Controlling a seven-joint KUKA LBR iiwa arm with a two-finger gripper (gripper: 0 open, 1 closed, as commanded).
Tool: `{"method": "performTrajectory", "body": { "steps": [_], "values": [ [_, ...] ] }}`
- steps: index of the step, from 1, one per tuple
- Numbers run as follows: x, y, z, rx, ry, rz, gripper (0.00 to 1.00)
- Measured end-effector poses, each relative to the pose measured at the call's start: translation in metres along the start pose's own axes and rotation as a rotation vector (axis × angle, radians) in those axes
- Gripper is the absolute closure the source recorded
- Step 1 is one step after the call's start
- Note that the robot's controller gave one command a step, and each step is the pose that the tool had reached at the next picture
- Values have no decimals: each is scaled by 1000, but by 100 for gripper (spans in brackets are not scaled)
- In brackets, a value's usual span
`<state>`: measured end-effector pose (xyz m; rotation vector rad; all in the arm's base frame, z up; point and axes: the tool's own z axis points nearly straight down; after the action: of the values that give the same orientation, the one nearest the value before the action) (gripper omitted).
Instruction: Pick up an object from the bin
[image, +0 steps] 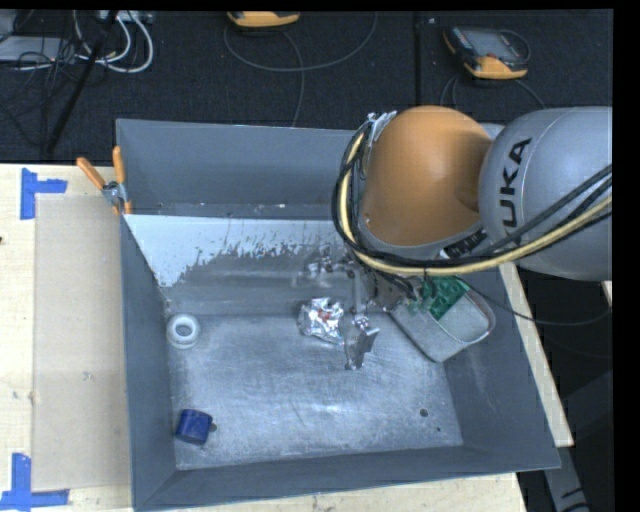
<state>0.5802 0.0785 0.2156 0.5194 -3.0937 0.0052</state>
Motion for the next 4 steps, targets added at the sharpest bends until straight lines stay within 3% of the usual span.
{"method": "performTrajectory", "body": {
  "steps": [1,2,3,4],
  "values": [
    [2,-3,141,-4,-1,-196,0],
    [81,-7,75,-2,-2,-221,0],
    [113,-63,55,-1,-4,-193,0],
    [-2,-22,22,-3,-15,-205,0]
  ]
}}
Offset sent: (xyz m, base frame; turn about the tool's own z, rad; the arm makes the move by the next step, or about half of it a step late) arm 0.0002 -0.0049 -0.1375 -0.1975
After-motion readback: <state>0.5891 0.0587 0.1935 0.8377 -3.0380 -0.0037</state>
